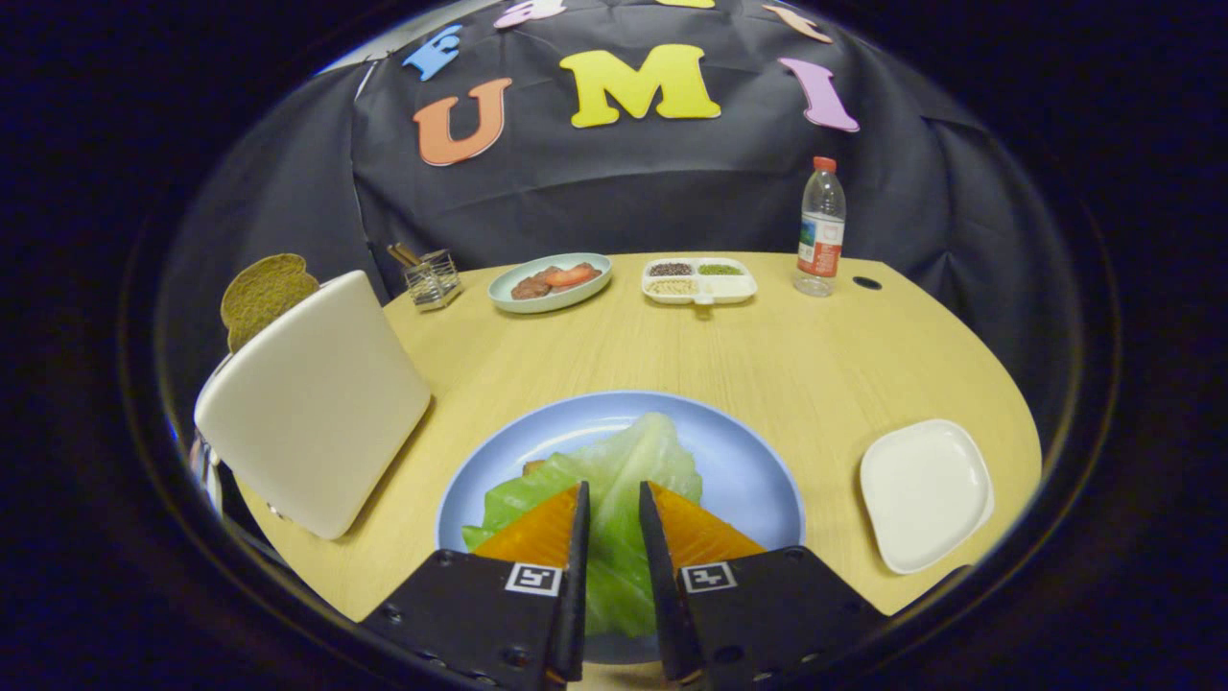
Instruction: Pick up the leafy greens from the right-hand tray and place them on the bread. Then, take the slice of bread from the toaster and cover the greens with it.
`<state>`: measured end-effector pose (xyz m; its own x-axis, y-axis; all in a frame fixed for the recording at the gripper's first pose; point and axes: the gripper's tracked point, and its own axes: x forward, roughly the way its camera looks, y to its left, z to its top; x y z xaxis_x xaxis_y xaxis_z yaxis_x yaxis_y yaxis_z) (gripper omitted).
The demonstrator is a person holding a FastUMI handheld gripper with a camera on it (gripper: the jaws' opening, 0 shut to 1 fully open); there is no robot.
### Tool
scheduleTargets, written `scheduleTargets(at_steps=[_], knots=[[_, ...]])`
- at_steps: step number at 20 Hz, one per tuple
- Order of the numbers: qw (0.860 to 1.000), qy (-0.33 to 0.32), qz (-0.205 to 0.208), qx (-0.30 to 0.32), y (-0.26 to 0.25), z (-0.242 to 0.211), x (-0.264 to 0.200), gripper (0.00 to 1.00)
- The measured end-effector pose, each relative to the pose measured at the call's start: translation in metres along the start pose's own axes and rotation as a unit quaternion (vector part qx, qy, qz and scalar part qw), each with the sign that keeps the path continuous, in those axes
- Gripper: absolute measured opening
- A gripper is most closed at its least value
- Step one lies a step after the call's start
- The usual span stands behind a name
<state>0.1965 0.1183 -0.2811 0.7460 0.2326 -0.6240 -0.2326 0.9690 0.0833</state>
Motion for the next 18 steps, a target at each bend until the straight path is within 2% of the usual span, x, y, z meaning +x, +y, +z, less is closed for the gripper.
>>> scheduleTargets(at_steps=[5,7,11,13,18], knots=[[1.0,-0.024,-0.003,0.005,0.01,0.024,-0.028,0.56],[0.999,-0.045,0.01,0.005,0.025,0.04,-0.046,0.68],[0.995,-0.094,0.012,-0.031,0.052,0.075,-0.081,0.95],[0.992,-0.116,0.007,-0.048,0.068,0.092,-0.096,0.96],[0.987,-0.146,0.026,-0.053,0.126,0.124,-0.124,0.96]])
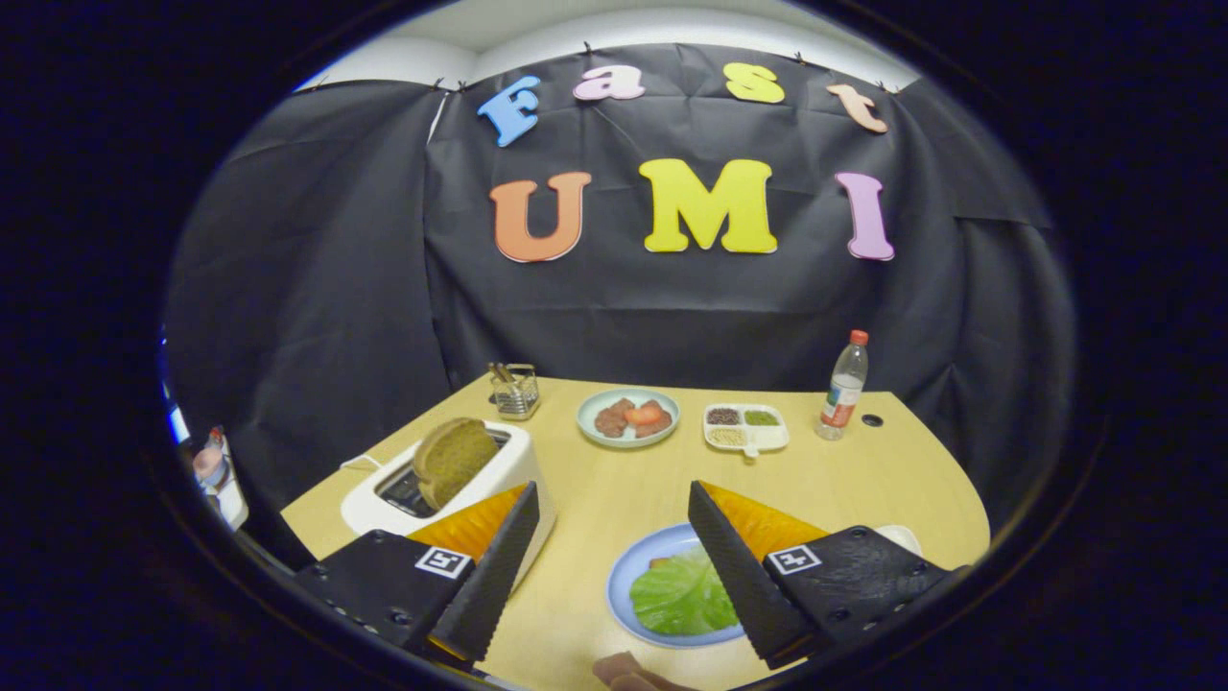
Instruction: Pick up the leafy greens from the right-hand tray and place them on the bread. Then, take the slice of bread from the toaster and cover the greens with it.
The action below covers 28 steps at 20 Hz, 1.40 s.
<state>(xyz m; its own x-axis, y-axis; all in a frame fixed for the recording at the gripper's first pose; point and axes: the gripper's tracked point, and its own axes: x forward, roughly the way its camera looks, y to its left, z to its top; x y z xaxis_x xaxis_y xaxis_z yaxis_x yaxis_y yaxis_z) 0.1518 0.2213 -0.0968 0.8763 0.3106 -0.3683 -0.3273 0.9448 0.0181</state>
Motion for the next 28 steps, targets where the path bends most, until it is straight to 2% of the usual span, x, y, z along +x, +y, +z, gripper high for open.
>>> scheduleTargets(at_steps=[4,7,12,15,18,22,23,25,26,27,28], knots=[[1.0,-0.013,0.022,0.007,0.052,0.028,0.004,0.96],[1.0,-0.007,0.02,-0.007,0.082,0.036,0.022,0.96],[0.999,0.05,-0.002,-0.001,0.106,0.009,0.071,0.96],[0.997,0.077,-0.016,0.016,0.112,-0.008,0.085,0.96],[0.995,0.092,-0.033,0.017,0.115,-0.021,0.096,0.88],[0.994,0.104,-0.043,0.015,0.121,-0.029,0.108,0.57],[0.993,0.108,-0.043,0.018,0.123,-0.03,0.109,0.54],[0.991,0.118,-0.057,0.031,0.118,-0.032,0.105,0.29],[0.991,0.121,-0.046,0.038,0.126,-0.032,0.106,0.17],[0.99,0.128,-0.045,0.035,0.13,-0.033,0.105,0.17],[0.991,0.124,-0.048,0.032,0.127,-0.029,0.1,0.11]])
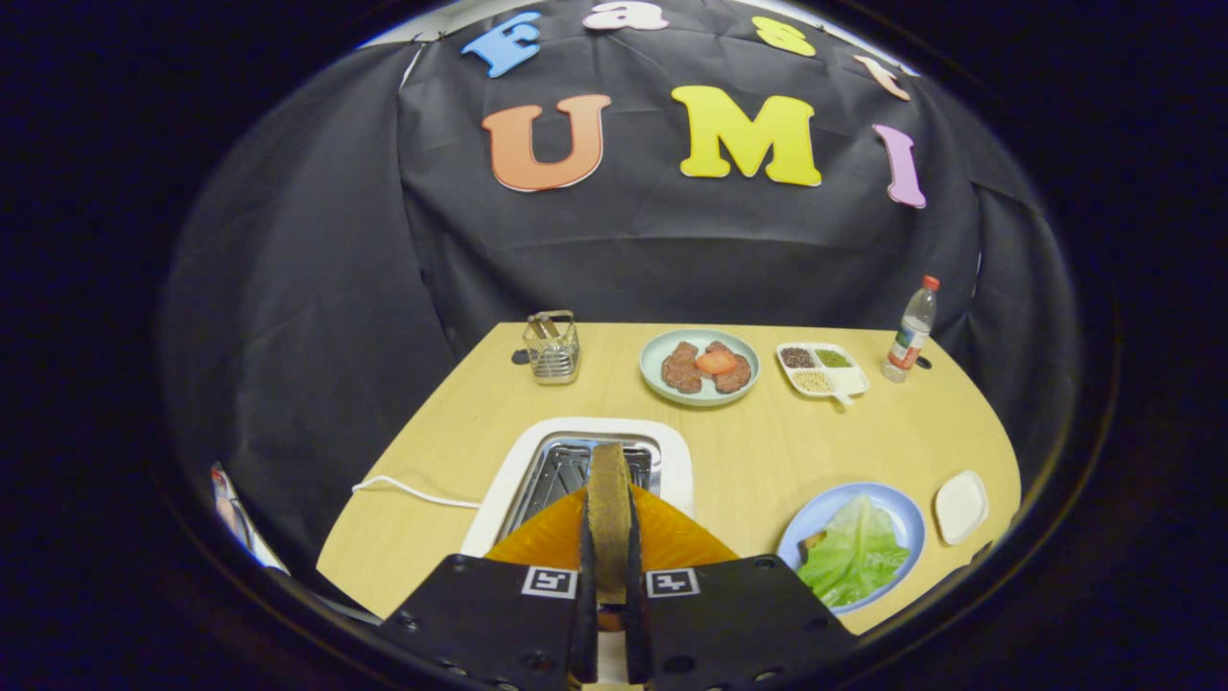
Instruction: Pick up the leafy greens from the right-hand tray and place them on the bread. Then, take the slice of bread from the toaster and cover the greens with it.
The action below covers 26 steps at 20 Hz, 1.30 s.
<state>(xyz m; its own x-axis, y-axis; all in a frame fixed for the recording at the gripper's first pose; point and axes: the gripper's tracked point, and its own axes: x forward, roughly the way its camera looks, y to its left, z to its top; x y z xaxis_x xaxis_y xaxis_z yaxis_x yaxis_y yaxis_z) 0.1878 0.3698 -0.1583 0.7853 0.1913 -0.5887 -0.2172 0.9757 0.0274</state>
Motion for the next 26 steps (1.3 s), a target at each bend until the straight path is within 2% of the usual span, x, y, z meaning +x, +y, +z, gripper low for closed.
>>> scheduleTargets(at_steps=[4,9,15,19,22,26], knots=[[0.999,-0.05,-0.006,-0.017,0.007,0.031,-0.025,0.11],[0.995,-0.096,0.006,-0.017,0.016,0.074,-0.075,0.11],[0.99,-0.141,-0.005,-0.009,-0.021,0.105,-0.123,0.11],[0.991,-0.133,-0.028,0.009,-0.066,0.087,-0.116,0.11],[0.992,-0.113,-0.049,0.024,-0.104,0.064,-0.095,0.11],[0.994,-0.078,-0.073,0.013,-0.142,0.021,-0.061,0.11]])
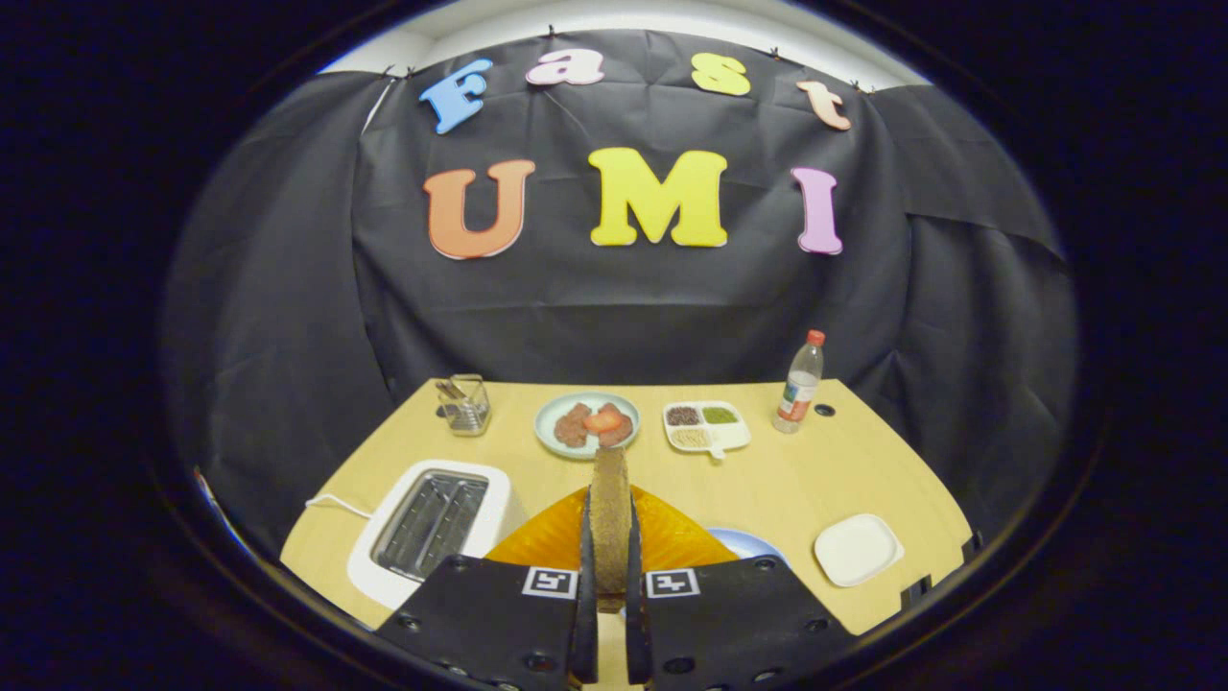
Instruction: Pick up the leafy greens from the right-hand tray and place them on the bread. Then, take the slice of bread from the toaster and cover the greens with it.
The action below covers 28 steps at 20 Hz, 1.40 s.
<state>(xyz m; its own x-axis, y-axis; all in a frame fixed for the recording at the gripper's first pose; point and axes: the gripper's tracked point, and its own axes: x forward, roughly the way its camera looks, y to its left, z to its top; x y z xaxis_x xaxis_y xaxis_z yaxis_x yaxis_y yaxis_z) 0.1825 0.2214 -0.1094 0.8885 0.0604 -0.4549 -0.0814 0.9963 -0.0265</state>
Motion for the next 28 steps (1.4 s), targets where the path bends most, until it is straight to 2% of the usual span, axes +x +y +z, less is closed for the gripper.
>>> scheduleTargets(at_steps=[6,10,12,20,28], knots=[[0.999,0.035,-0.011,0.012,-0.038,-0.053,0.029,0.11],[0.996,0.065,0.017,0.052,-0.049,-0.085,0.041,0.11],[0.995,0.07,0.029,0.063,-0.055,-0.094,0.043,0.11],[0.996,0.059,0.03,0.059,-0.093,-0.109,0.056,0.11],[0.993,0.091,0.049,0.048,-0.123,-0.142,0.077,0.12]])
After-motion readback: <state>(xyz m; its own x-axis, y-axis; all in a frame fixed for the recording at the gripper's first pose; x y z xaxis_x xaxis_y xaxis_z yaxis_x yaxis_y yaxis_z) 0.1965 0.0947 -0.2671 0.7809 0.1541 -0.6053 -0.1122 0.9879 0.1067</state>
